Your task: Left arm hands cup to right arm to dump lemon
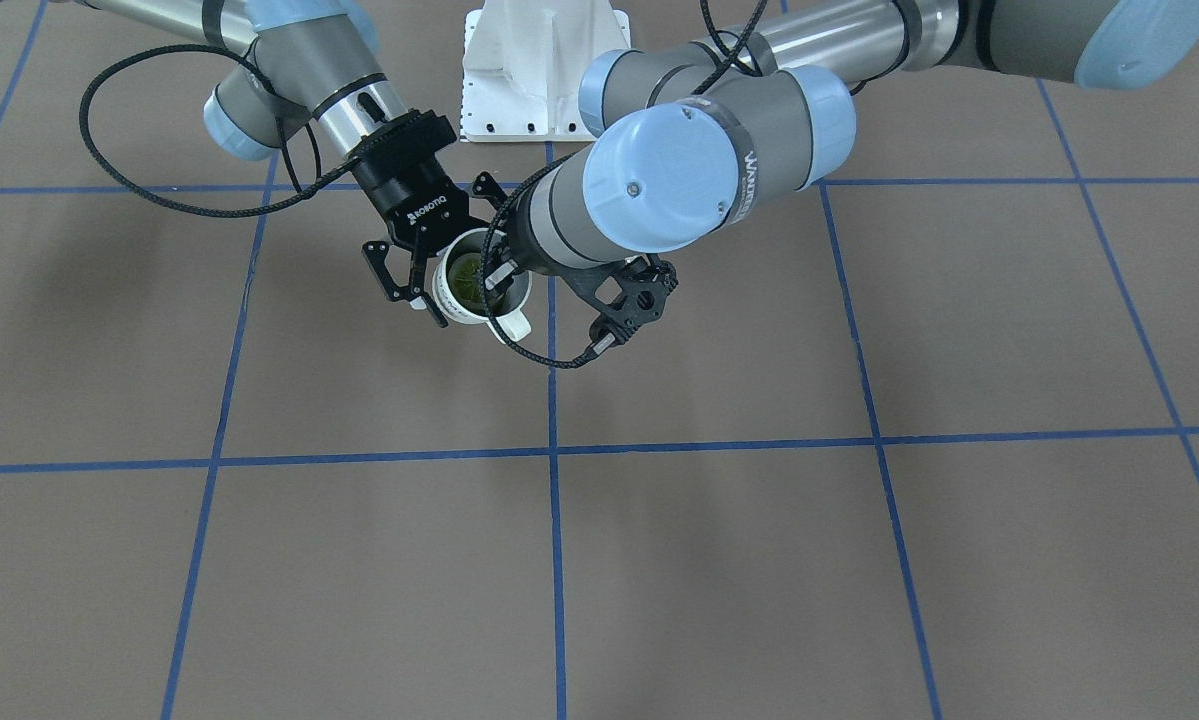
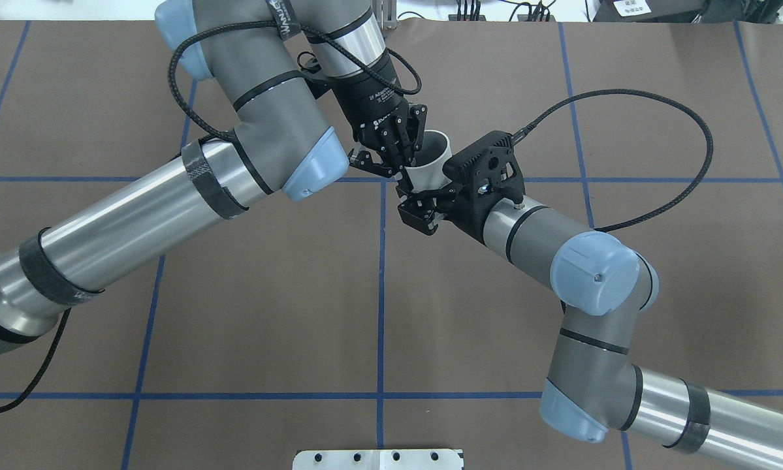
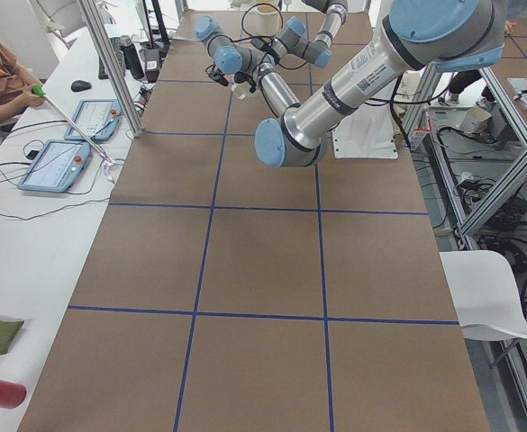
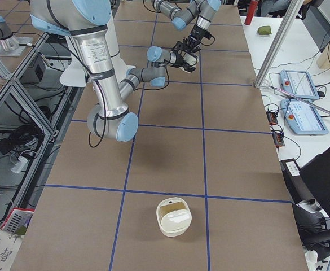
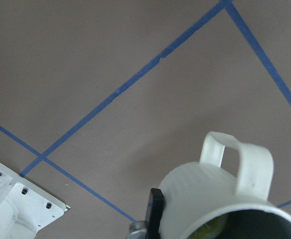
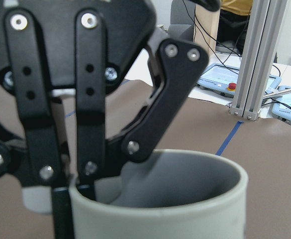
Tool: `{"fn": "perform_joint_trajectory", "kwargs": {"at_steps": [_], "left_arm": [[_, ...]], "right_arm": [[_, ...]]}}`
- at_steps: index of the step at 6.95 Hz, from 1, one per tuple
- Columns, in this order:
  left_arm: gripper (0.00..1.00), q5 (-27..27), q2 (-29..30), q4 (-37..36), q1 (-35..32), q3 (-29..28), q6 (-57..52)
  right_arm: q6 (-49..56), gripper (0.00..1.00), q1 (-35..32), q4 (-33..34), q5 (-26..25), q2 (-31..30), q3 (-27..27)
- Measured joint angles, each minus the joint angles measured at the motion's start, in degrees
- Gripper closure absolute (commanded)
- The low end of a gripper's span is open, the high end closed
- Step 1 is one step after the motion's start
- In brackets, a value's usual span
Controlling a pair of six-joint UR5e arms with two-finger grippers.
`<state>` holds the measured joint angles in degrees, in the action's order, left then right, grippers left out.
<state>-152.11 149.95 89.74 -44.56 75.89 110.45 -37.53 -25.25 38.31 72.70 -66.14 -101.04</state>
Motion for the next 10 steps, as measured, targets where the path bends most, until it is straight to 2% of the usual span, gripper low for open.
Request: {"fn": "perform_joint_trajectory", "kwargs": {"at_steps": [1, 6, 10], "left_arm": [[0.01, 0.08, -0.04, 0.04, -0.01, 0.04, -0.13], [0.00, 0.61, -1.85, 9.01, -1.00, -0.08, -1.13], [0.00, 0.68, -2.04, 9.53, -9.29, 0.31, -1.86]], "right_arm": [[-0.16, 1.00, 0.00, 0.05, 0.03, 0.06, 0.00], [-0.82, 1.00, -0.07, 2.63, 0.27, 0.03, -0.86], [-0.79, 1.00, -2.13, 2.65, 0.26, -3.23, -0.91]]}}
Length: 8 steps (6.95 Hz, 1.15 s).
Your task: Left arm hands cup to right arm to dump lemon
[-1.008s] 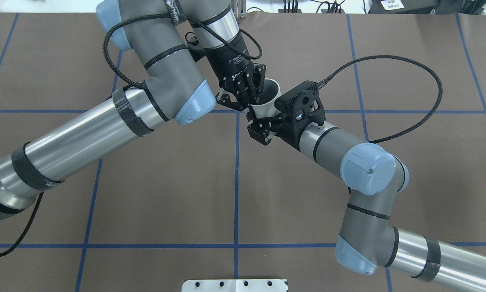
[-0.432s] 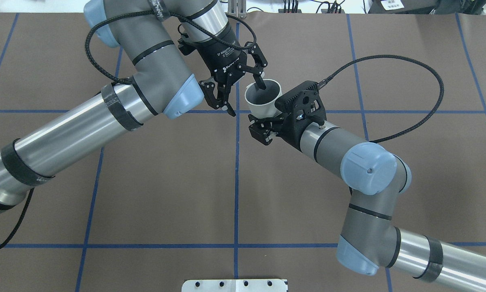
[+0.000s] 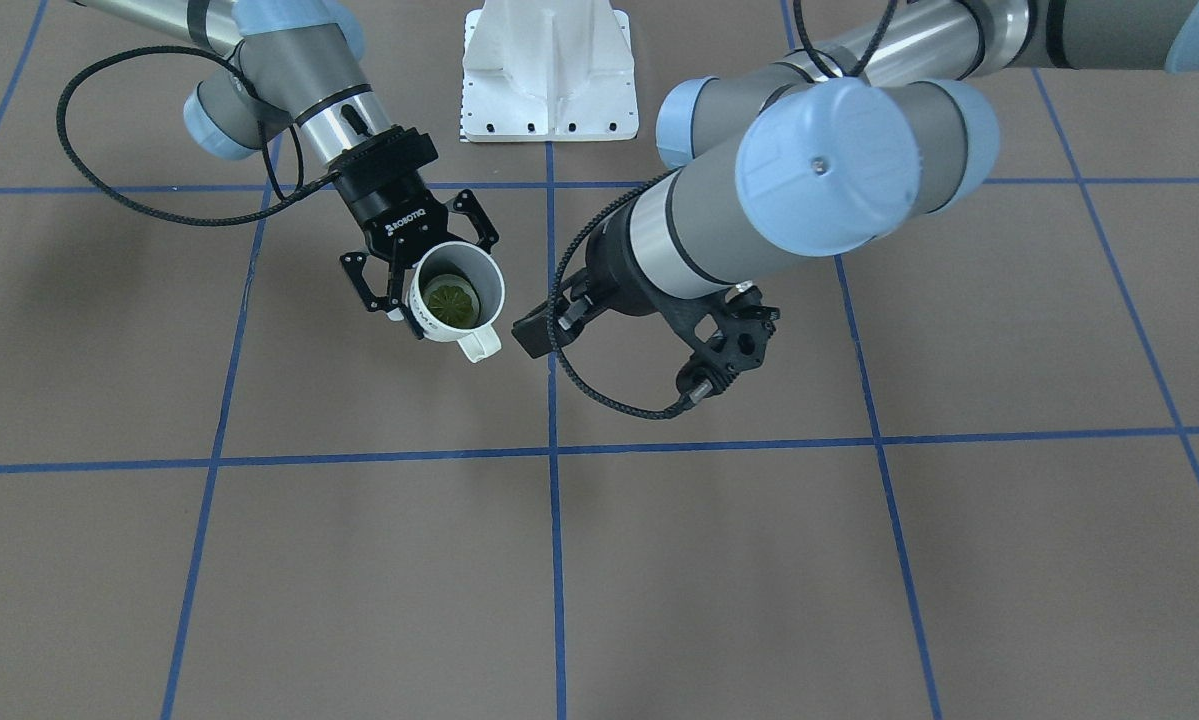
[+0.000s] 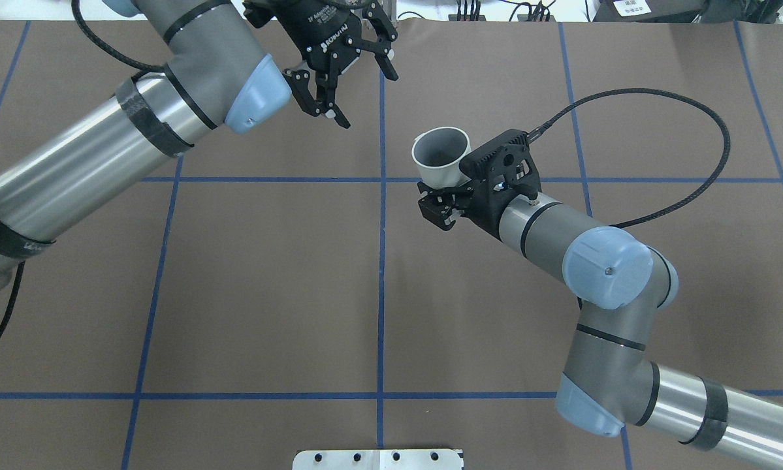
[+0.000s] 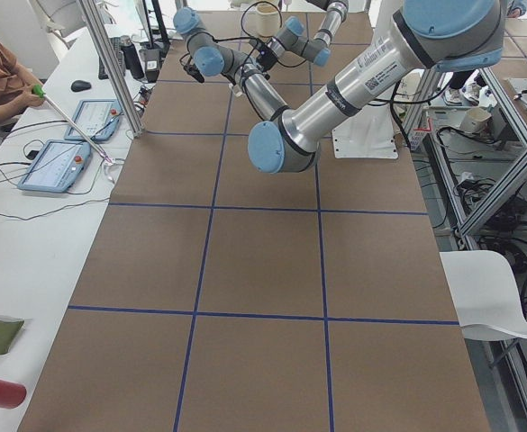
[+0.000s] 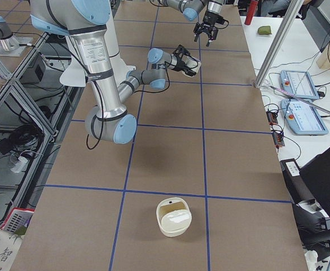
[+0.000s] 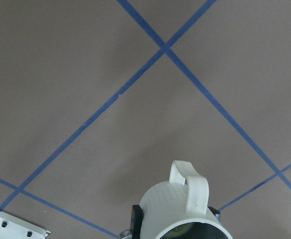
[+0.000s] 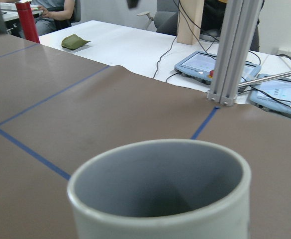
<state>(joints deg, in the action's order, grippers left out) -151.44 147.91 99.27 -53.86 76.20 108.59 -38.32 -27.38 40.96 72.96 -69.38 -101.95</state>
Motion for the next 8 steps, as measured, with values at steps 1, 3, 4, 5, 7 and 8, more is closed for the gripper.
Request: {"fn": "perform_joint_trajectory", "kwargs": {"at_steps": [1, 3, 4, 5, 7, 8], "left_arm": [[0.00, 1.50, -0.49, 0.03, -2.43, 0.46, -1.55], [0.00, 8.79, -2.74, -0.02, -4.60, 1.73, -6.34], [0.00, 11.84, -4.25, -0.03, -4.89, 2.65, -7.43], [0.00, 13.17, -5.29, -0.06, -5.10, 3.54, -7.79], [0.00, 13.89, -8.11, -0.17, -5.24, 7.27, -9.47], [0.00, 14.42, -11.74, -0.41, -5.07, 11.27, -13.62]], "right_arm": [[-0.02, 1.00, -3.03, -0.02, 0.12, -2.73, 0.01], [-1.15, 1.00, -11.68, -0.04, 0.26, -8.24, 0.45], [-1.55, 1.00, -17.14, -0.18, 0.74, -10.62, 0.66], [-1.71, 1.00, -22.11, -1.58, 2.34, -13.44, 0.44], [-3.89, 1.00, -28.75, -11.14, 8.09, -22.69, -0.31], [-7.50, 1.00, -30.92, -17.67, 11.19, -27.68, -0.07]]}}
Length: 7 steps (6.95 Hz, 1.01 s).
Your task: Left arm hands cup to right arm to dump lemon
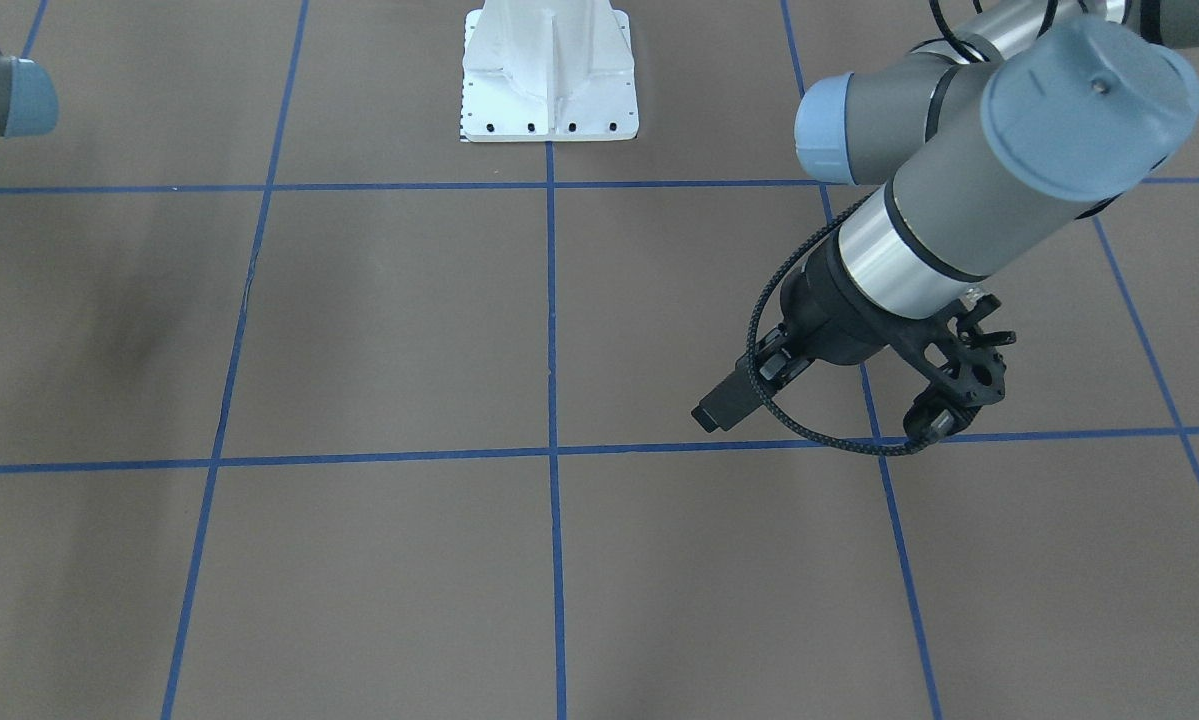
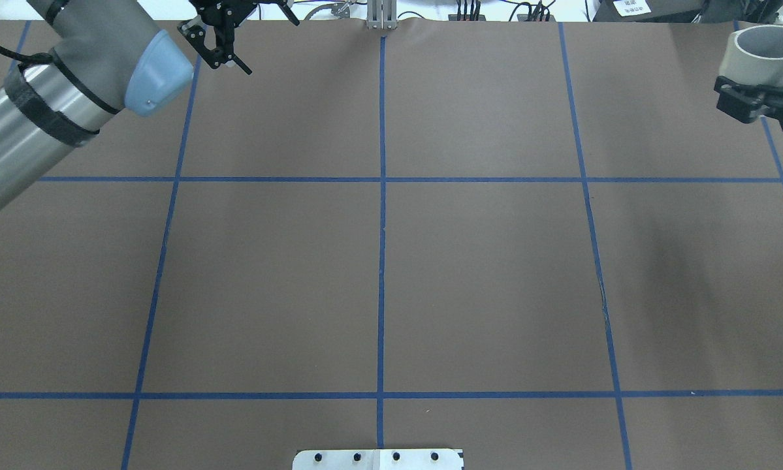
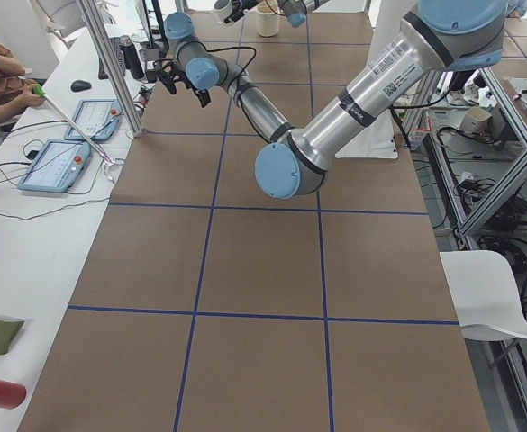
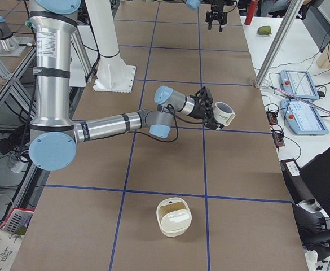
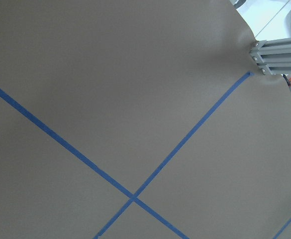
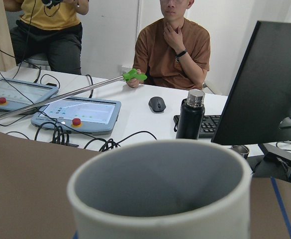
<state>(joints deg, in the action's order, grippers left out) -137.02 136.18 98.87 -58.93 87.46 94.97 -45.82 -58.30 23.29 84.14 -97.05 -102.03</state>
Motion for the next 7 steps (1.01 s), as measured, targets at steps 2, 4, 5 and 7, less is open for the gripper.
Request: {"fn": "perform_joint_trajectory", "kwargs": {"at_steps": [2, 4, 5, 7], "left_arm": [[0.00, 1.94, -10.79, -0.17, -0.55, 8.16, -14.27], [0.00, 2.56, -18.23, -0.24, -3.10, 10.35, -28.18], [0.00, 2.61, -19.91, -0.23, -3.95, 10.59, -31.52], [0.00, 2.63, -21.29, -0.18, -4.39, 11.40, -33.24]], "right_arm": [[-4.06, 1.00, -3.61, -12.69, 4.72, -8.11, 2.76], [-7.03, 1.00, -9.35, -26.92, 11.02, -11.15, 12.67], [-9.13, 1.00, -12.27, -33.71, 14.16, -11.60, 18.03], [-19.38, 1.00, -14.60, -43.37, 17.82, -12.27, 23.03]]}}
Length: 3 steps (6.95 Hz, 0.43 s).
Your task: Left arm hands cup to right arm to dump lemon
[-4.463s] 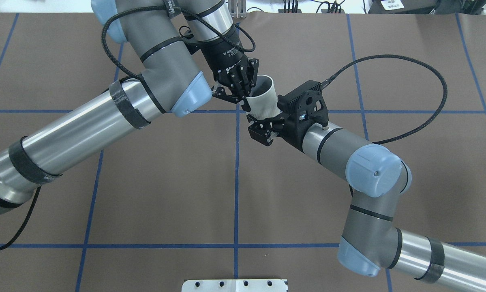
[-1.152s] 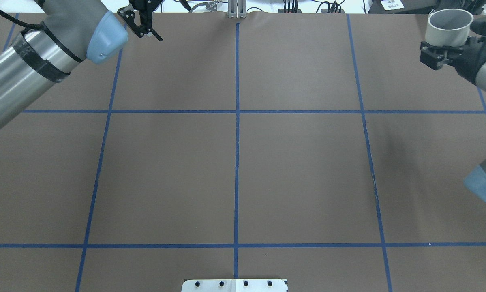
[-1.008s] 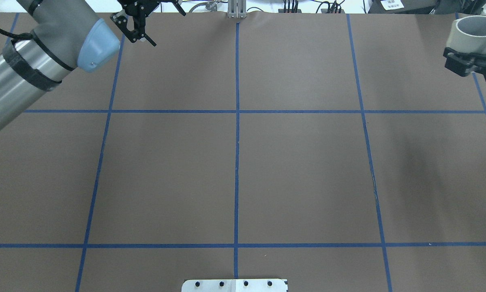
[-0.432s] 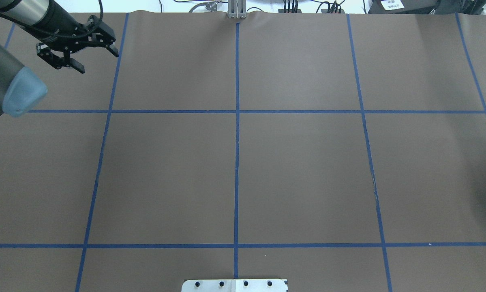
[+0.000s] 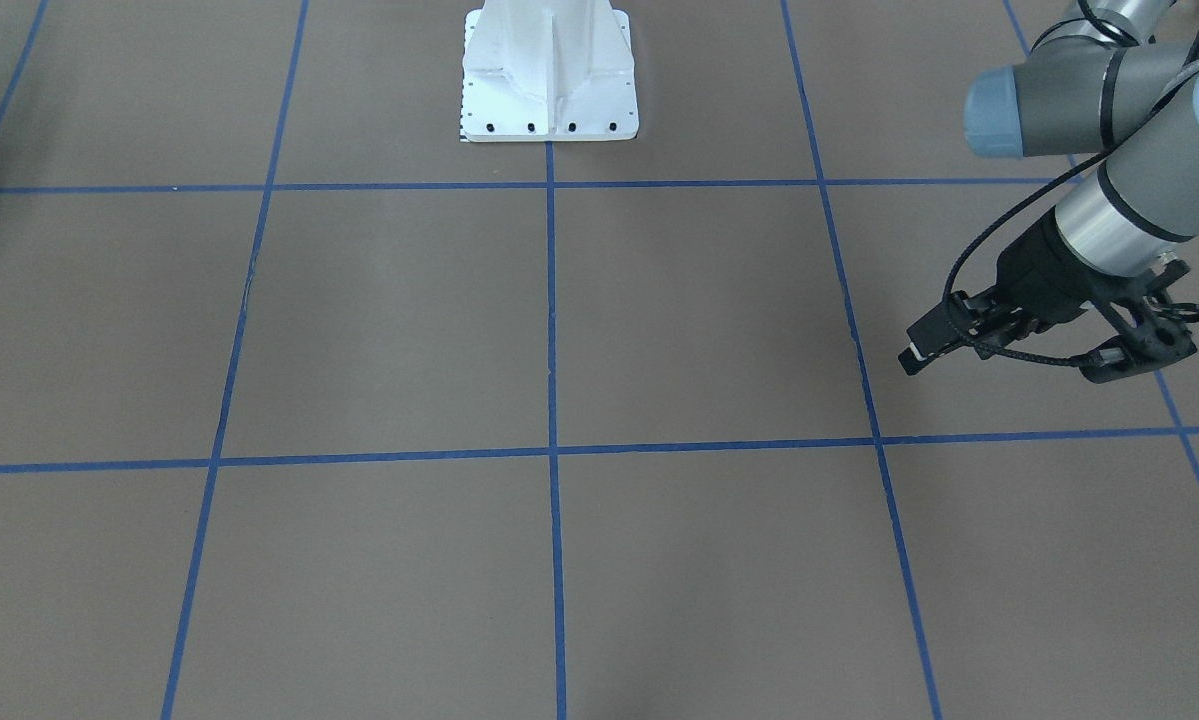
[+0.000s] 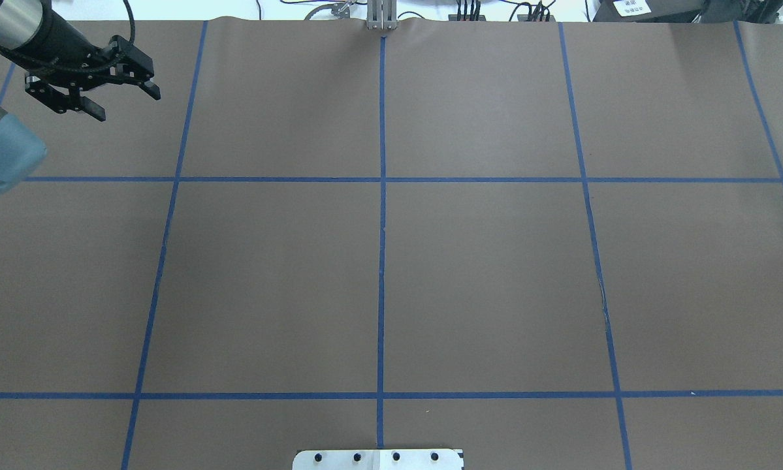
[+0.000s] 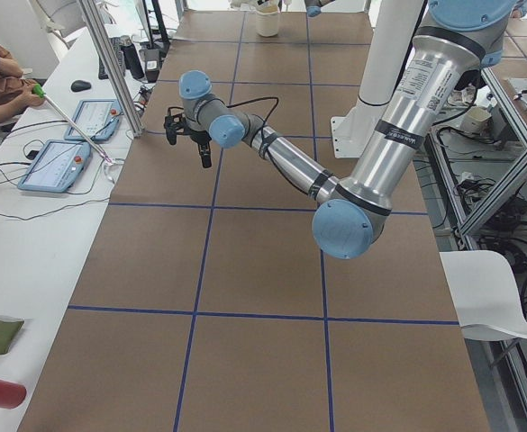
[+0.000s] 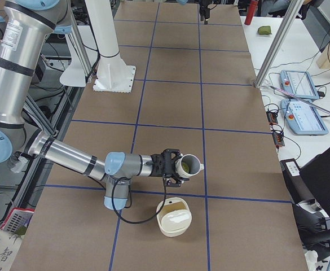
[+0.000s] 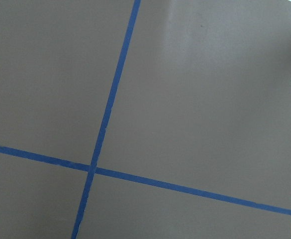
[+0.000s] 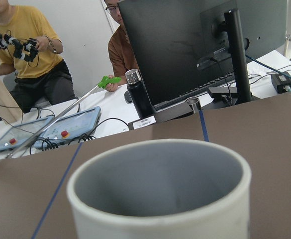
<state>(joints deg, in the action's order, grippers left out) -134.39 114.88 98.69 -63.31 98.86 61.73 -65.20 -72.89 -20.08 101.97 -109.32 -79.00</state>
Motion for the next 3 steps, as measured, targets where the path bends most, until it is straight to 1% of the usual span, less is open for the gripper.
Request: {"fn": "perform_joint_trajectory", "kwargs": {"at_steps": [2, 3], "left_arm": [[0.00, 0.00, -0.33, -0.01, -0.03, 0.55, -0.18], [0.00, 0.00, -0.33, -0.03, -0.01, 0.71, -0.20]], "right_arm": [[-10.21, 1.00, -0.52, -8.49, 1.69, 0.45, 6.38], [-15.19, 1.00, -0.58, -11.28, 1.95, 0.62, 8.18]]}}
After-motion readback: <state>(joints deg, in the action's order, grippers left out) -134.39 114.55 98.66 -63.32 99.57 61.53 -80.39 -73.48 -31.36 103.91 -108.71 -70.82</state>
